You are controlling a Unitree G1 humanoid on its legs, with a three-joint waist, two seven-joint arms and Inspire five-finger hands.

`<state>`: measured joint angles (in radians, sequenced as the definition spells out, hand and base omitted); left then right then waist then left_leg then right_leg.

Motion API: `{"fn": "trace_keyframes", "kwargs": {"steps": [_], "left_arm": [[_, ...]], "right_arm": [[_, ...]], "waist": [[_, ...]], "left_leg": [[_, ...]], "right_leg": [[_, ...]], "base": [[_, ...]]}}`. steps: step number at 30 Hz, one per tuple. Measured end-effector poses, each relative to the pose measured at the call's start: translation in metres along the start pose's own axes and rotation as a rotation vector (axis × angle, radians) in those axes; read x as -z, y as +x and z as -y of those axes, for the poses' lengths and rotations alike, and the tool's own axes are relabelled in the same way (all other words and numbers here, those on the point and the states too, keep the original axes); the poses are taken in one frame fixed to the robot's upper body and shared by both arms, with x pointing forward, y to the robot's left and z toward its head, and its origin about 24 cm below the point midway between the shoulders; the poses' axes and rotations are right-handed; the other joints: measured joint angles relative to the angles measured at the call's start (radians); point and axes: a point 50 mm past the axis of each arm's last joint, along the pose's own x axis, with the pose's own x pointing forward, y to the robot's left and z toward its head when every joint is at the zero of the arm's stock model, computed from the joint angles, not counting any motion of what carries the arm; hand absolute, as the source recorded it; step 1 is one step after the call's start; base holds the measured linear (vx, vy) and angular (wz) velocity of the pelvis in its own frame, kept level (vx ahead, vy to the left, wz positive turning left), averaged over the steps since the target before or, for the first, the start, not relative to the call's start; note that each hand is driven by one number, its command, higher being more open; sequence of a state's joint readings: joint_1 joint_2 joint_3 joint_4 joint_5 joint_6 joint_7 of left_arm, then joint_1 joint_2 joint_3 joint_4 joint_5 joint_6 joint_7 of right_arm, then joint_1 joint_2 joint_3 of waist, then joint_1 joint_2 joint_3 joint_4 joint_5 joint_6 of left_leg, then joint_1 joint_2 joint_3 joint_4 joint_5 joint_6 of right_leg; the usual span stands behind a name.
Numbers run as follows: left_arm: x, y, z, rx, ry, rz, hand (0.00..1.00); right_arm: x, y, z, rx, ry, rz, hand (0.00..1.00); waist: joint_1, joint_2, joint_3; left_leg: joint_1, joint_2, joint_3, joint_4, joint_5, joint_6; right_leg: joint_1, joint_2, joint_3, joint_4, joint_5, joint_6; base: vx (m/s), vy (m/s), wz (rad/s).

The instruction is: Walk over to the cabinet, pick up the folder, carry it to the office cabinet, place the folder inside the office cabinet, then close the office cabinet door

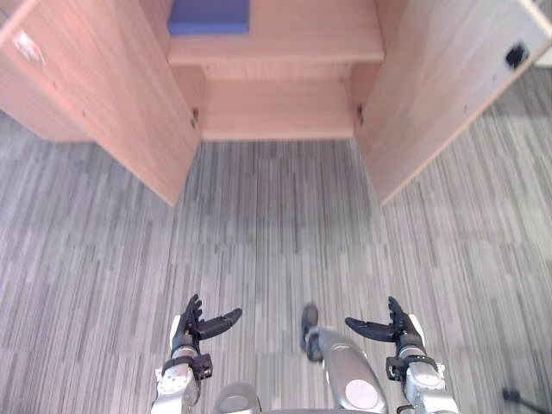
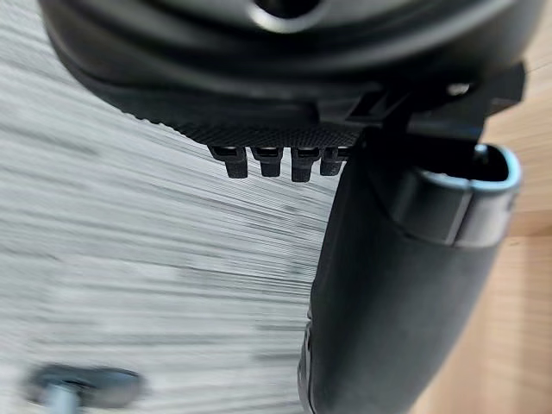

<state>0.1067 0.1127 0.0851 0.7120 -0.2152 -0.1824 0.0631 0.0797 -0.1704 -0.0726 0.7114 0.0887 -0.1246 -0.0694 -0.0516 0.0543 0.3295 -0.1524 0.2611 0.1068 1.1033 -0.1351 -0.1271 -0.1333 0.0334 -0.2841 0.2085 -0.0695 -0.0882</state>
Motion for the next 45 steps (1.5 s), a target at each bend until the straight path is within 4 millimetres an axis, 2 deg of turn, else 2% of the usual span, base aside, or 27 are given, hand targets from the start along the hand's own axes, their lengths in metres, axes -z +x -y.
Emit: {"fn": "trace_keyframes", "kwargs": {"steps": [2, 3, 5, 7, 8, 9, 10, 11, 12, 13, 14, 15, 17, 19, 20, 22, 23, 24, 25, 28, 29, 31, 33, 35, 36, 39, 45], "left_arm": [[-0.002, 0.000, 0.003, 0.009, -0.001, 0.007, 1.00], [-0.001, 0.000, 0.004, 0.016, 0.000, 0.005, 1.00], [-0.001, 0.000, 0.003, 0.016, 0.000, 0.005, 1.00], [0.002, -0.001, 0.003, 0.014, 0.001, -0.010, 1.00], [0.004, -0.002, 0.002, 0.007, 0.002, -0.014, 1.00], [0.004, -0.002, 0.001, 0.003, 0.004, -0.017, 1.00], [0.003, 0.000, -0.002, -0.003, 0.012, -0.017, 1.00], [-0.002, 0.002, 0.001, 0.006, 0.015, -0.001, 1.00], [-0.001, 0.002, 0.002, 0.007, 0.018, -0.003, 1.00], [0.003, 0.000, 0.000, 0.004, 0.026, -0.016, 1.00], [0.006, -0.002, -0.001, 0.000, 0.027, -0.026, 1.00], [0.007, -0.003, -0.005, -0.008, 0.034, -0.030, 1.00], [0.003, -0.001, -0.010, -0.023, 0.051, -0.020, 1.00], [-0.004, 0.002, -0.014, -0.031, 0.062, -0.003, 1.00], [-0.007, 0.004, -0.015, -0.037, 0.062, 0.009, 1.00], [-0.008, 0.003, -0.019, -0.045, 0.069, 0.015, 1.00], [-0.005, 0.000, -0.026, -0.056, 0.084, 0.007, 1.00], [0.003, 0.001, -0.016, -0.050, 0.049, -0.032, 1.00], [0.007, -0.001, -0.013, -0.041, 0.044, -0.046, 1.00], [0.014, -0.004, 0.002, -0.011, 0.005, -0.060, 1.00], [0.014, -0.005, 0.004, 0.002, 0.000, -0.060, 1.00], [0.014, -0.007, 0.010, 0.014, -0.012, -0.053, 1.00], [0.006, -0.007, 0.014, 0.031, -0.011, -0.015, 1.00], [-0.008, -0.006, 0.015, 0.037, -0.016, 0.047, 1.00], [-0.016, -0.007, 0.016, 0.042, -0.020, 0.083, 1.00], [-0.049, -0.008, 0.017, 0.062, 0.017, 0.231, 1.00], [-0.084, -0.032, 0.004, 0.007, 0.161, 0.450, 1.00]], "right_arm": [[-0.006, 0.001, -0.004, -0.006, 0.017, 0.032, 1.00], [-0.010, 0.002, -0.005, -0.008, 0.020, 0.047, 1.00], [-0.015, 0.005, -0.005, -0.009, 0.022, 0.060, 1.00], [-0.018, 0.009, -0.002, 0.014, 0.041, 0.058, 1.00], [-0.017, 0.010, -0.001, 0.026, 0.041, 0.049, 1.00], [-0.016, 0.010, -0.001, 0.028, 0.039, 0.043, 1.00], [-0.011, 0.008, -0.002, 0.027, 0.042, 0.025, 1.00], [-0.008, 0.008, 0.000, 0.032, 0.039, 0.011, 1.00], [-0.005, 0.008, 0.000, 0.036, 0.043, -0.007, 1.00], [0.007, 0.005, 0.000, 0.039, 0.049, -0.054, 1.00], [0.012, 0.003, -0.001, 0.037, 0.046, -0.073, 1.00], [0.019, 0.000, -0.003, 0.028, 0.034, -0.095, 1.00], [0.021, -0.002, -0.009, -0.003, 0.017, -0.106, 1.00], [0.021, -0.002, -0.015, -0.034, 0.001, -0.106, 1.00], [0.020, -0.001, -0.016, -0.037, 0.002, -0.104, 1.00], [0.022, -0.003, -0.015, -0.033, 0.002, -0.106, 1.00], [0.030, -0.008, -0.014, -0.029, 0.004, -0.126, 1.00], [0.029, -0.004, -0.004, -0.006, -0.018, -0.136, 1.00], [0.030, -0.005, -0.001, 0.004, -0.015, -0.141, 1.00], [0.030, -0.006, 0.003, 0.021, -0.014, -0.135, 1.00], [0.031, -0.008, 0.001, 0.019, -0.004, -0.133, 1.00], [0.032, -0.010, 0.002, 0.033, 0.014, -0.131, 1.00], [0.030, -0.008, 0.006, 0.056, 0.036, -0.123, 1.00], [0.028, -0.007, 0.010, 0.073, 0.051, -0.119, 1.00], [0.029, -0.008, 0.013, 0.084, 0.054, -0.120, 1.00], [0.037, -0.014, 0.020, 0.117, 0.070, -0.139, 1.00], [0.048, -0.022, 0.023, 0.123, 0.068, -0.168, 1.00]], "waist": [[0.026, -0.020, 0.003], [0.039, -0.028, 0.003], [0.049, -0.036, 0.006], [0.068, -0.037, 0.006], [0.084, -0.037, 0.004], [0.087, -0.042, -0.003], [0.075, -0.072, -0.026], [0.058, -0.079, -0.033], [0.055, -0.082, -0.033], [0.059, -0.096, -0.036], [0.055, -0.097, -0.038], [0.045, -0.098, -0.040], [0.024, -0.090, -0.044], [0.006, -0.081, -0.041], [0.006, -0.075, -0.038], [0.006, -0.078, -0.051], [0.007, -0.120, -0.079], [0.014, -0.073, -0.082], [0.008, -0.074, -0.090], [0.013, -0.050, -0.089], [0.015, -0.049, -0.088], [0.025, -0.051, -0.088], [0.042, -0.046, -0.091], [0.042, -0.037, -0.096], [0.037, -0.027, -0.101], [0.035, -0.029, -0.110], [0.036, -0.012, -0.125]], "left_leg": [[-0.135, 0.007, 0.064, -0.030, -0.063, 0.028], [-0.199, -0.009, 0.102, -0.157, -0.085, 0.050], [-0.233, -0.061, 0.115, -0.411, -0.081, 0.052], [-0.222, -0.140, 0.064, -0.848, 0.044, 0.044], [-0.221, -0.159, 0.041, -0.893, 0.154, 0.052], [-0.214, -0.168, 0.037, -0.885, 0.213, 0.089], [-0.207, -0.205, 0.043, -0.888, 0.235, 0.145], [-0.194, -0.229, 0.048, -0.870, 0.196, 0.174], [-0.171, -0.235, 0.056, -0.861, 0.172, 0.176], [-0.092, -0.258, 0.076, -0.857, 0.122, 0.183], [-0.025, -0.270, 0.075, -0.862, 0.071, 0.188], [0.054, -0.282, 0.072, -0.873, 0.030, 0.197], [0.147, -0.280, 0.049, -0.910, 0.009, 0.199], [0.216, -0.253, 0.035, -0.945, 0.009, 0.198], [0.244, -0.229, 0.033, -0.947, 0.008, 0.196], [0.284, -0.213, 0.030, -0.941, -0.025, 0.135], [0.308, -0.237, 0.031, -0.921, -0.078, 0.077], [0.316, -0.189, 0.027, -0.867, -0.115, 0.060], [0.292, -0.186, 0.024, -0.792, -0.105, 0.043], [0.146, -0.105, 0.033, -0.413, -0.106, -0.007], [0.089, -0.070, 0.048, -0.319, -0.123, -0.001], [0.050, -0.059, 0.066, -0.340, -0.142, 0.014], [0.047, -0.073, 0.078, -0.551, -0.129, 0.021], [0.057, -0.079, 0.078, -0.746, -0.037, 0.031], [0.063, -0.086, 0.075, -0.829, 0.059, 0.034], [0.127, -0.131, 0.071, -0.961, 0.082, 0.077], [0.182, -0.176, 0.066, -1.042, 0.099, 0.096]], "right_leg": [[0.107, 0.005, 0.013, -0.074, -0.019, 0.003], [0.166, 0.005, 0.025, -0.121, -0.025, 0.010], [0.224, -0.002, 0.049, -0.161, -0.037, 0.026], [0.301, -0.015, 0.099, -0.203, -0.067, 0.069], [0.336, -0.021, 0.135, -0.211, -0.094, 0.097], [0.347, -0.030, 0.151, -0.209, -0.107, 0.111], [0.340, -0.078, 0.161, -0.178, -0.128, 0.135], [0.293, -0.109, 0.183, -0.052, -0.137, 0.151], [0.278, -0.122, 0.196, 0.027, -0.140, 0.156], [0.237, -0.155, 0.205, 0.235, -0.126, 0.184], [0.183, -0.187, 0.197, 0.432, -0.064, 0.263], [0.098, -0.223, 0.191, 0.664, -0.035, 0.242], [-0.010, -0.231, 0.142, 0.784, -0.129, 0.162], [-0.085, -0.197, 0.093, 0.671, -0.191, 0.129], [-0.122, -0.157, 0.079, 0.503, -0.196, 0.127], [-0.123, -0.093, 0.075, 0.118, -0.066, 0.116], [-0.121, -0.089, 0.113, -0.051, 0.194, 0.055], [-0.137, -0.064, 0.104, 0.039, 0.175, 0.027], [-0.118, -0.069, 0.109, 0.046, 0.115, 0.032], [-0.036, -0.040, 0.102, 0.020, 0.038, 0.005], [0.013, -0.030, 0.090, -0.005, 0.030, 0.002], [0.076, -0.030, 0.093, -0.041, 0.030, 0.011], [0.112, -0.033, 0.117, -0.076, 0.033, 0.015], [0.123, -0.032, 0.121, -0.087, 0.028, 0.029], [0.127, -0.029, 0.121, -0.088, 0.021, 0.040], [0.145, -0.061, 0.118, -0.097, 0.003, 0.078], [0.184, -0.095, 0.109, -0.128, 0.000, 0.108]], "base": [[0.60, -0.175, -0.13], [0.55, -0.115, -0.14], [0.46, -0.027, -0.31], [0.65, 0.102, -0.72], [0.60, 0.166, -0.84], [0.62, 0.218, -0.54], [0.66, 0.232, -0.08], [0.78, 0.287, 0.08], [0.64, 0.228, -0.08], [0.61, 0.218, -0.20], [0.59, 0.178, -0.15], [0.57, 0.154, 0.01], [0.52, 0.066, 0.29], [0.49, -0.034, 0.37], [0.58, -0.136, 0.28], [0.61, -0.150, 0.34], [0.54, -0.149, 0.21], [0.51, -0.137, 0.29], [0.47, -0.170, 0.10], [0.40, -0.144, 0.11], [0.36, -0.101, 0.05], [0.35, -0.073, -0.10], [0.32, 0.007, -0.34], [0.24, 0.084, -0.13], [0.19, 0.143, 0.07], [0.14, 0.155, 0.14], [0.06, 0.077, 0.09]]}}
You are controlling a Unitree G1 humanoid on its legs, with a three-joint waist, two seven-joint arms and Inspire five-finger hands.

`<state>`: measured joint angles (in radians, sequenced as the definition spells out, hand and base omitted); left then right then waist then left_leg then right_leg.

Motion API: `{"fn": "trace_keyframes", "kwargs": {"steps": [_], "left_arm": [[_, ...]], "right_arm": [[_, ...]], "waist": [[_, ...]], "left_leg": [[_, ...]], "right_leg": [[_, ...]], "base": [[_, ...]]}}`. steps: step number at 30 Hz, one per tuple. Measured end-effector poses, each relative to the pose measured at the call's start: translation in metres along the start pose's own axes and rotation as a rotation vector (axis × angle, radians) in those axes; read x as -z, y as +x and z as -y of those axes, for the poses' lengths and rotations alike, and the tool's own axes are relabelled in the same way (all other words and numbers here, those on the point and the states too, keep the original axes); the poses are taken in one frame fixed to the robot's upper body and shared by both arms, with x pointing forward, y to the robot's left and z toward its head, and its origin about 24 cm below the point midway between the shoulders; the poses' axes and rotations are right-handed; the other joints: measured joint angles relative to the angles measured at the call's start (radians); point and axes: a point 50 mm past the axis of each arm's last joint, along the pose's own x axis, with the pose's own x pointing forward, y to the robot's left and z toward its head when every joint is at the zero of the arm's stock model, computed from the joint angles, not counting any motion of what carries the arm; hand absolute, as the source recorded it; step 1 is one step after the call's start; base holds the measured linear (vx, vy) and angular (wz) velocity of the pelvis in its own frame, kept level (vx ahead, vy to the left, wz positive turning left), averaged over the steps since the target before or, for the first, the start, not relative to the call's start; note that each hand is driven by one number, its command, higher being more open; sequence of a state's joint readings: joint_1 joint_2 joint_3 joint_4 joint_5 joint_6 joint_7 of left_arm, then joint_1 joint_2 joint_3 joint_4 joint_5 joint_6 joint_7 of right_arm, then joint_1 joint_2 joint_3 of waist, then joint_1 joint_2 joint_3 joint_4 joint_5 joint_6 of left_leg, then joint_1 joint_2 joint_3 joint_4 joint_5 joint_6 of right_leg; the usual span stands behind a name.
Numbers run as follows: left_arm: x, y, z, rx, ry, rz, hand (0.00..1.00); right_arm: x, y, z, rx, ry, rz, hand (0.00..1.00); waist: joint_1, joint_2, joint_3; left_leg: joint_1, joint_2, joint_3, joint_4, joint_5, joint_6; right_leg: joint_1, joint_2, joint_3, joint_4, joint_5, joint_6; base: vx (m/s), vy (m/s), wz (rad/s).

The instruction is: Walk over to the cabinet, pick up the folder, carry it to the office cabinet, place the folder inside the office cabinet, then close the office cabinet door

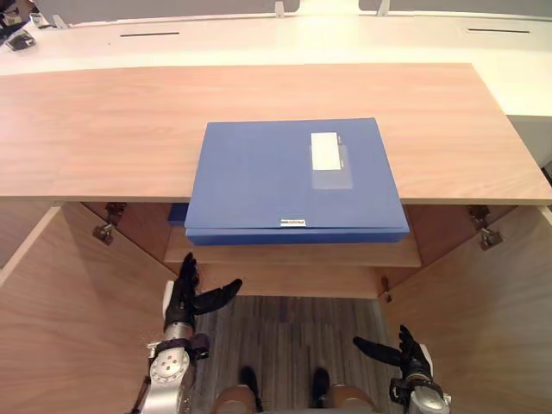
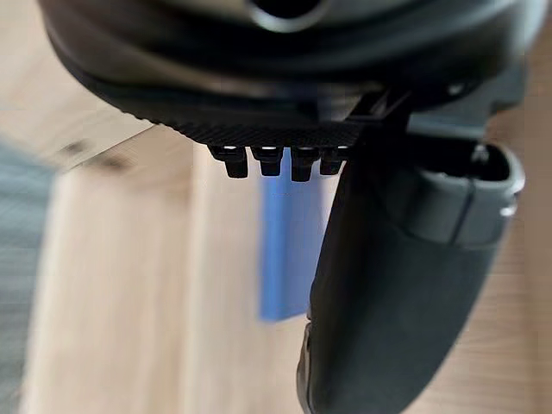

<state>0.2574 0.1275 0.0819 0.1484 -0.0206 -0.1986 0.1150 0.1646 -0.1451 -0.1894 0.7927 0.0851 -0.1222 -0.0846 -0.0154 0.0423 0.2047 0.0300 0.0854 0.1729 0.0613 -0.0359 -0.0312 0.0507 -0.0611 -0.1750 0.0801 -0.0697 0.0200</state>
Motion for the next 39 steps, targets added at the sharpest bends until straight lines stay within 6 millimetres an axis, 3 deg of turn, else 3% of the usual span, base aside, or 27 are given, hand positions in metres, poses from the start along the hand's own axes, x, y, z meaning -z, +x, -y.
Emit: {"fn": "trace_keyframes", "kwargs": {"steps": [8, 17, 26, 28, 29, 33, 34, 39], "left_arm": [[-0.037, -0.025, -0.009, -0.028, 0.051, 0.189, 1.00], [-0.105, -0.043, -0.008, 0.082, 0.241, 0.560, 1.00], [-0.119, -0.042, 0.007, 0.220, 0.462, 0.692, 1.00], [-0.123, -0.040, 0.013, 0.266, 0.549, 0.736, 1.00], [-0.126, -0.038, 0.025, 0.305, 0.744, 0.822, 1.00], [-0.126, -0.032, 0.034, 0.306, 0.858, 0.863, 1.00], [-0.125, -0.029, 0.034, 0.304, 0.860, 0.863, 0.00], [-0.118, -0.014, 0.036, 0.208, 0.975, 0.835, 0.00]], "right_arm": [[0.000, 0.000, 0.001, 0.000, -0.028, 0.012, 1.00], [0.004, -0.001, -0.002, -0.045, -0.132, 0.000, 1.00], [0.011, -0.002, -0.003, -0.068, -0.195, -0.024, 1.00], [0.012, -0.003, -0.004, -0.077, -0.207, -0.027, 1.00], [0.018, -0.006, -0.002, -0.076, -0.211, -0.043, 1.00], [0.022, -0.008, -0.001, -0.074, -0.210, -0.055, 1.00], [0.023, -0.008, 0.000, -0.073, -0.211, -0.058, 1.00], [0.026, -0.010, -0.003, -0.085, -0.204, -0.065, 1.00]], "waist": [[0.004, 0.006, -0.008], [0.001, 0.015, -0.066], [-0.002, 0.013, -0.086], [-0.006, 0.012, -0.087], [-0.019, 0.009, -0.092], [-0.029, 0.004, -0.095], [-0.029, 0.004, -0.096], [-0.040, 0.002, -0.112]], "left_leg": [[0.044, -0.016, -0.030, -0.057, 0.032, 0.006], [0.056, -0.020, -0.045, -0.061, 0.037, 0.004], [0.088, -0.016, -0.032, -0.063, 0.036, 0.002], [0.094, -0.015, -0.024, -0.069, 0.036, 0.002], [0.103, -0.015, -0.011, -0.083, 0.037, 0.002], [0.111, -0.014, 0.008, -0.100, 0.037, 0.003], [0.113, -0.014, 0.010, -0.102, 0.037, 0.003], [0.132, -0.021, 0.027, -0.131, 0.041, 0.006]], "right_leg": [[0.036, -0.004, -0.026, -0.010, 0.001, 0.004], [0.060, -0.004, -0.033, -0.027, 0.008, 0.011], [0.087, 0.002, -0.016, -0.034, 0.011, 0.008], [0.087, 0.004, -0.007, -0.034, 0.012, 0.008], [0.084, 0.005, 0.007, -0.037, 0.013, 0.009], [0.075, 0.009, 0.023, -0.042, 0.017, 0.007], [0.076, 0.009, 0.024, -0.042, 0.017, 0.007], [0.074, 0.009, 0.040, -0.054, 0.020, 0.011]], "base": [[-0.03, 0.002, 0.11], [-0.04, -0.002, 0.04], [-0.01, -0.007, -0.04], [-0.01, -0.004, -0.17], [0.03, -0.002, -0.20], [0.04, 0.000, -0.16], [0.04, 0.002, -0.09], [0.01, 0.010, -0.10]]}}
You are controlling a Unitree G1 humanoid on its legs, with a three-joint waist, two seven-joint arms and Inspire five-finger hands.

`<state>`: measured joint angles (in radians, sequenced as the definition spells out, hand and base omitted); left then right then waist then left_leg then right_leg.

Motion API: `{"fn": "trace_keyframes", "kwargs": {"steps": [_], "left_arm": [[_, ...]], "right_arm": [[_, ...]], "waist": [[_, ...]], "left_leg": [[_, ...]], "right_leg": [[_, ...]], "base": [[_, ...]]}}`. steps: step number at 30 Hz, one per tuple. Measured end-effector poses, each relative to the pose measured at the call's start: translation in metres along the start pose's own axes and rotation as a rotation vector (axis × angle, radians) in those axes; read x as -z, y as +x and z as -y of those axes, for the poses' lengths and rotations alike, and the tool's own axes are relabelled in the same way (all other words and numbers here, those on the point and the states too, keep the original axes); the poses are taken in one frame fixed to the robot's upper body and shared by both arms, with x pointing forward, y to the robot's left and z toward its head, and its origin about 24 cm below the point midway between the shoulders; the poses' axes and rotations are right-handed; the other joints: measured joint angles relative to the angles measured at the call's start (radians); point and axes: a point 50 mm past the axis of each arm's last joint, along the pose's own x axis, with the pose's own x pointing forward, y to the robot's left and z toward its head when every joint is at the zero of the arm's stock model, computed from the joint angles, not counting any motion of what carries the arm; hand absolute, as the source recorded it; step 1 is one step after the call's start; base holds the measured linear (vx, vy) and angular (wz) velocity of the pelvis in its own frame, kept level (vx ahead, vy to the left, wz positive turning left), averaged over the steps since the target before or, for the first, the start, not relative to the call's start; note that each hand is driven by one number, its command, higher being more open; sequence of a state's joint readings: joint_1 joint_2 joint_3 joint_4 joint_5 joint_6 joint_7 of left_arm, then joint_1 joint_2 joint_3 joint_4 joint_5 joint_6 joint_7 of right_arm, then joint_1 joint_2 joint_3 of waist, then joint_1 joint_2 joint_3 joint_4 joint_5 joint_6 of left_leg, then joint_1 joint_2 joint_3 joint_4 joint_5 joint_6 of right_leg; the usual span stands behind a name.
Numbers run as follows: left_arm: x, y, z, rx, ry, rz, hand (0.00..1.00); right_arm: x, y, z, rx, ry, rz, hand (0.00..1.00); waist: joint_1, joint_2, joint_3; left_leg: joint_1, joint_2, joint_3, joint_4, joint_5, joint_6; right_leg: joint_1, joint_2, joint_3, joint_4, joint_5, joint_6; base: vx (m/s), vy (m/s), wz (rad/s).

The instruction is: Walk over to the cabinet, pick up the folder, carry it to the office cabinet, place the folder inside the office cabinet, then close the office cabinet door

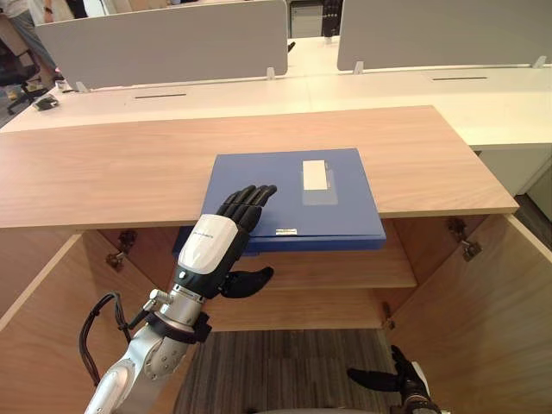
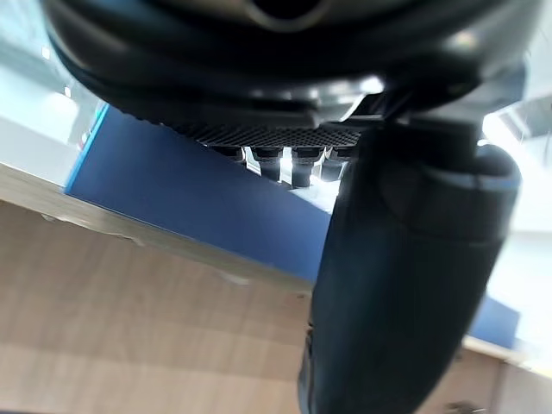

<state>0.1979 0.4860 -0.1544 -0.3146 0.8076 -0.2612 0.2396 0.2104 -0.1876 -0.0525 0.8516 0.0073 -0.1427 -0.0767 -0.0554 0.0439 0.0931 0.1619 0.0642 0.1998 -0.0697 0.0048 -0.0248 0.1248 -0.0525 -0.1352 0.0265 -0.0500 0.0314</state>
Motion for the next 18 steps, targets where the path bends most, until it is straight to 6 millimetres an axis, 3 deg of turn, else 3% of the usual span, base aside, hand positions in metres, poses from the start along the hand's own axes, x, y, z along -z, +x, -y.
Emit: {"fn": "trace_keyframes", "kwargs": {"steps": [11, 14, 18], "left_arm": [[-0.004, 0.019, -0.025, -0.190, 0.031, 0.015, 0.00], [-0.010, 0.018, -0.024, -0.204, -0.026, 0.017, 0.00], [-0.034, 0.015, -0.036, -0.254, -0.290, 0.087, 0.00]], "right_arm": [[-0.004, 0.000, -0.008, -0.016, 0.061, 0.015, 1.00], [-0.015, -0.001, -0.008, -0.008, 0.101, 0.065, 1.00], [-0.055, -0.009, -0.007, 0.008, 0.229, 0.259, 1.00]], "waist": [[-0.015, -0.008, -0.006], [-0.015, -0.010, -0.005], [-0.018, -0.012, -0.004]], "left_leg": [[0.007, -0.011, 0.033, -0.018, -0.002, 0.004], [0.004, -0.011, 0.045, -0.017, -0.005, 0.004], [0.000, -0.011, 0.060, -0.017, -0.012, 0.009]], "right_leg": [[0.000, -0.004, 0.036, -0.045, 0.026, 0.013], [-0.007, -0.002, 0.049, -0.046, 0.029, 0.015], [-0.020, -0.001, 0.066, -0.047, 0.030, 0.016]], "base": [[0.00, 0.009, -0.10], [-0.01, -0.010, -0.13], [0.02, -0.010, -0.12]]}}
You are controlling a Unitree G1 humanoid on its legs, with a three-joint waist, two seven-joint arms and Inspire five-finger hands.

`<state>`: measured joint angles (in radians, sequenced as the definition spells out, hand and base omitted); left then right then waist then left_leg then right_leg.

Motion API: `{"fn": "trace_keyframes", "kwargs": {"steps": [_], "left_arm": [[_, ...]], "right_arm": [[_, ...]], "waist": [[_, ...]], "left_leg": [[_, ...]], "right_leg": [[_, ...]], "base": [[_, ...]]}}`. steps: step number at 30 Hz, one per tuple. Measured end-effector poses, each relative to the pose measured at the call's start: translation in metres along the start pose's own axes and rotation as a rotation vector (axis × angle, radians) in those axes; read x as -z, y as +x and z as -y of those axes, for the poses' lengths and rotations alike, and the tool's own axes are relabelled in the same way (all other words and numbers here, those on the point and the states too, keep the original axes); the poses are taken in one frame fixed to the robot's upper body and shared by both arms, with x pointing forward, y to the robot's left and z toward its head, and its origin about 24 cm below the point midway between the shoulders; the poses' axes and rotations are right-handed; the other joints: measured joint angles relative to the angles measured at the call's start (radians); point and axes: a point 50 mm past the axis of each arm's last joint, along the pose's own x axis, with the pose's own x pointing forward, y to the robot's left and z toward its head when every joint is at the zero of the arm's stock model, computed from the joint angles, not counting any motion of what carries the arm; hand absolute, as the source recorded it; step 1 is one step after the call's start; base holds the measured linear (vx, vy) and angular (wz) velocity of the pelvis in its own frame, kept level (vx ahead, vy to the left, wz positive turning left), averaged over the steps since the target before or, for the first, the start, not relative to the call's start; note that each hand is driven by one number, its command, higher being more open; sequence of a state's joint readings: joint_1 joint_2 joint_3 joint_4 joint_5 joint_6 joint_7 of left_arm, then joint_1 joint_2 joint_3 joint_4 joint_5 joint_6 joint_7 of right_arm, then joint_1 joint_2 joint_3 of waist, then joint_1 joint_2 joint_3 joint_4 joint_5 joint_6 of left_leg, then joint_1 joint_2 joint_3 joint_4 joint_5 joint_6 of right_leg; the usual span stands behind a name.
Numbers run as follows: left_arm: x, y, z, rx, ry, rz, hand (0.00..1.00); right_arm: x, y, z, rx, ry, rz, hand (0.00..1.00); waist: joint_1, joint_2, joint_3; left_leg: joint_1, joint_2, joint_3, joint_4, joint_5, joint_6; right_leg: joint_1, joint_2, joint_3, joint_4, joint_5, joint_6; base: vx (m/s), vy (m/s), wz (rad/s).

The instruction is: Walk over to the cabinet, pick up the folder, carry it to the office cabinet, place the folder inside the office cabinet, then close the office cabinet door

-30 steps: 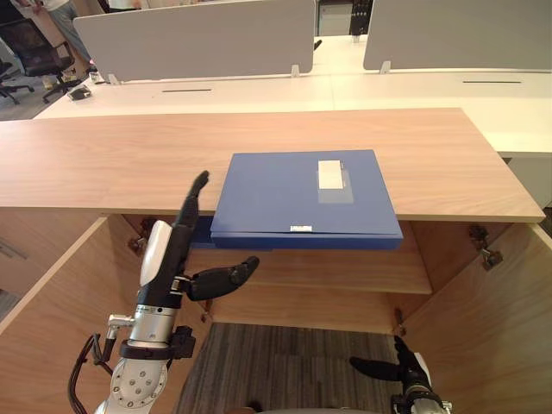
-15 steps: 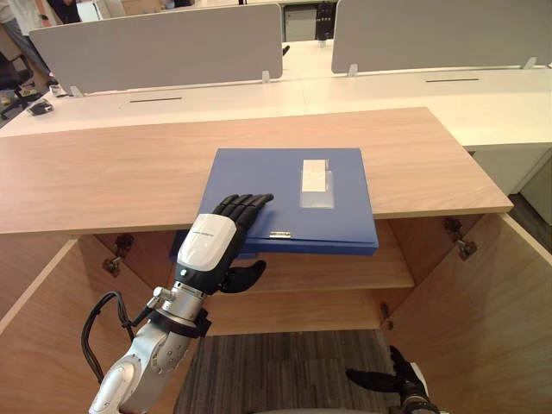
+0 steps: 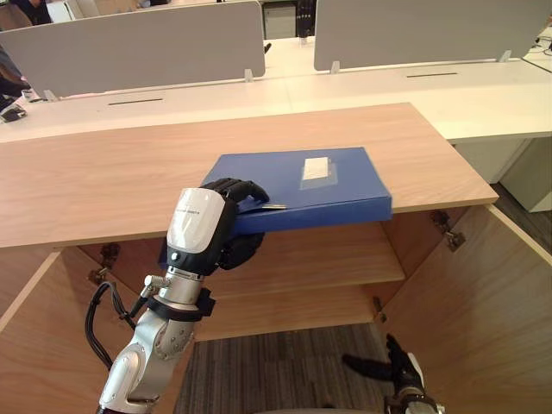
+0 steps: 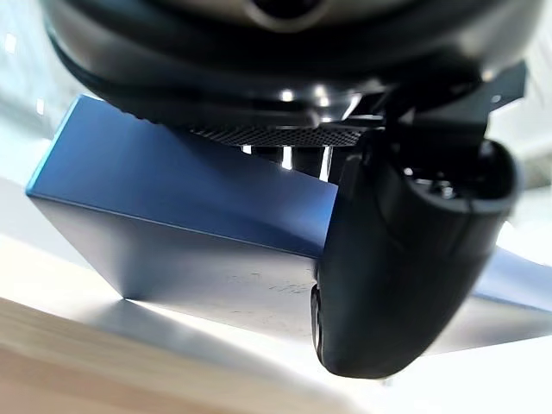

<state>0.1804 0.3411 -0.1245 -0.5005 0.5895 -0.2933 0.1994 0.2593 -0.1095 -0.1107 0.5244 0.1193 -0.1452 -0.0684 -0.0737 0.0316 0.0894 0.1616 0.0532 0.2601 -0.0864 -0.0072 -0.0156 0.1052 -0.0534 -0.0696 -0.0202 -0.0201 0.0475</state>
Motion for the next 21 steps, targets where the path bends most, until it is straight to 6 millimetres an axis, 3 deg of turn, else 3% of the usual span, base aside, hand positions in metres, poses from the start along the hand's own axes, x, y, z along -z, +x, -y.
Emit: {"fn": "trace_keyframes", "kwargs": {"steps": [4, 7, 8, 11, 17, 21], "left_arm": [[-0.023, -0.003, -0.001, -0.078, -0.380, 0.012, 0.00], [-0.022, -0.006, -0.003, -0.129, -0.615, -0.024, 0.00], [-0.020, -0.008, -0.005, -0.157, -0.770, -0.046, 0.00], [-0.015, -0.014, -0.010, -0.246, -0.992, -0.087, 0.00], [-0.009, -0.020, -0.015, -0.307, -1.104, -0.119, 0.00], [-0.006, -0.024, -0.011, -0.269, -1.192, -0.142, 0.00]], "right_arm": [[-0.056, -0.012, -0.015, -0.003, 0.209, 0.274, 1.00], [-0.082, -0.026, -0.015, 0.026, 0.299, 0.416, 1.00], [-0.094, -0.034, -0.012, 0.042, 0.334, 0.480, 1.00], [-0.128, -0.055, 0.003, 0.086, 0.355, 0.657, 1.00], [-0.183, -0.096, 0.009, 0.055, 0.366, 0.989, 1.00], [-0.214, -0.112, 0.002, -0.104, 0.377, 1.172, 1.00]], "waist": [[-0.007, -0.005, 0.003], [-0.012, -0.014, 0.011], [-0.013, -0.018, 0.015], [-0.019, -0.019, 0.019], [-0.020, -0.019, 0.022], [-0.019, -0.019, 0.023]], "left_leg": [[-0.010, 0.003, 0.019, 0.026, -0.021, 0.005], [-0.011, 0.006, 0.032, 0.038, -0.033, 0.005], [-0.011, 0.006, 0.037, 0.046, -0.040, 0.004], [-0.012, 0.009, 0.049, 0.057, -0.053, 0.009], [-0.012, 0.012, 0.057, 0.059, -0.055, 0.008], [-0.012, 0.013, 0.063, 0.065, -0.058, 0.005]], "right_leg": [[-0.006, 0.002, 0.019, 0.000, 0.001, 0.001], [-0.006, 0.002, 0.033, 0.000, 0.001, 0.001], [-0.006, 0.002, 0.038, 0.001, 0.001, 0.001], [-0.009, -0.001, 0.051, 0.001, 0.001, 0.003], [-0.014, 0.001, 0.060, 0.005, 0.002, 0.005], [-0.014, 0.001, 0.067, 0.006, 0.004, 0.008]], "base": [[0.05, -0.011, -0.14], [0.02, -0.010, -0.15], [0.00, -0.005, -0.13], [0.00, -0.007, -0.13], [0.00, -0.005, -0.04], [-0.03, -0.024, -0.04]]}}
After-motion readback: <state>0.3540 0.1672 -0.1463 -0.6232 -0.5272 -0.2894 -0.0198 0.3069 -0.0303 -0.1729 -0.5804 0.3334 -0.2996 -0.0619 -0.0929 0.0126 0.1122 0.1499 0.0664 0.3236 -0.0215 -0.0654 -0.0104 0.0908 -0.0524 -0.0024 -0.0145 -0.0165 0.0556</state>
